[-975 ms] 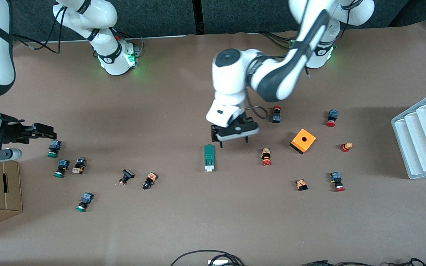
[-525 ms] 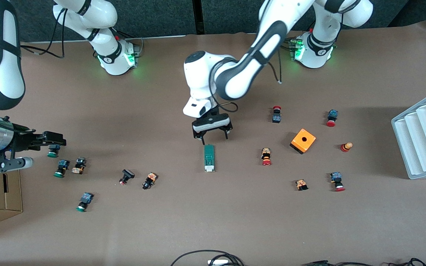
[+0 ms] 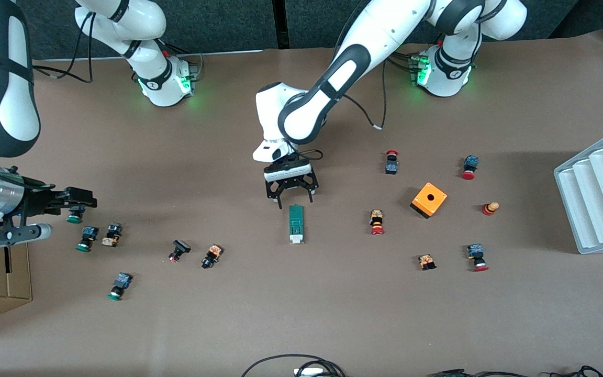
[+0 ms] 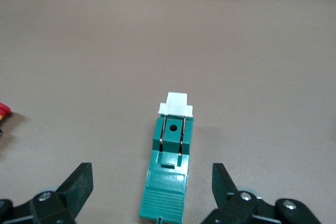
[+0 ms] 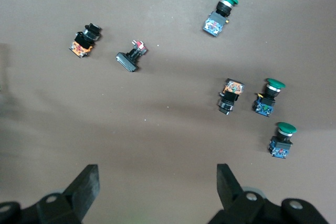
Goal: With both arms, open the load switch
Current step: 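Lower the left gripper and grasp the green switch base, then reach the right gripper toward the white handle while the left gripper holds, then lower the right gripper around the white switch handle, then close the right gripper on the white switch handle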
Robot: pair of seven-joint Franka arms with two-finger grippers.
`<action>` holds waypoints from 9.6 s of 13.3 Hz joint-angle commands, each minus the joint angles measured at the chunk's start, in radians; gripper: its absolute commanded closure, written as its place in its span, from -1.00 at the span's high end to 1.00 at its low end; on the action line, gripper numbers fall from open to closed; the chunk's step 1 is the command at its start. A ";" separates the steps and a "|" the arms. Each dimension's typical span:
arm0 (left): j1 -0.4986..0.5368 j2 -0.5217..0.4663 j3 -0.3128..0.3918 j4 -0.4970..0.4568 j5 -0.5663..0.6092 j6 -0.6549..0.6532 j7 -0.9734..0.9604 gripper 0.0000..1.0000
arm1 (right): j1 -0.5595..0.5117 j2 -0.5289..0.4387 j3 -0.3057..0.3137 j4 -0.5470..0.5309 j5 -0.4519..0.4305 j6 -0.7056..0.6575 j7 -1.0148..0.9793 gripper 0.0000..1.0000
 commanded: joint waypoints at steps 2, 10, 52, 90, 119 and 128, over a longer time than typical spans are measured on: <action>-0.034 0.080 0.015 0.035 0.150 0.003 -0.175 1.00 | 0.005 -0.005 -0.003 0.002 0.013 -0.004 -0.019 1.00; -0.062 0.186 0.018 0.068 0.381 -0.070 -0.381 1.00 | 0.025 -0.004 -0.004 0.002 0.020 0.000 -0.020 1.00; -0.175 0.297 0.018 0.069 0.474 -0.341 -0.579 -0.36 | 0.484 0.390 -0.039 0.108 0.091 0.522 -0.744 1.00; -0.174 0.297 0.018 0.069 0.474 -0.339 -0.578 -0.36 | 0.923 0.667 -0.248 0.211 0.099 0.812 -0.677 1.00; -0.172 0.294 0.018 0.070 0.474 -0.334 -0.576 -0.36 | 0.934 0.654 -0.247 0.199 0.097 0.815 -0.677 0.46; -0.172 0.294 0.018 0.070 0.474 -0.334 -0.575 -0.36 | 0.933 0.634 -0.247 0.177 0.092 0.803 -0.675 0.46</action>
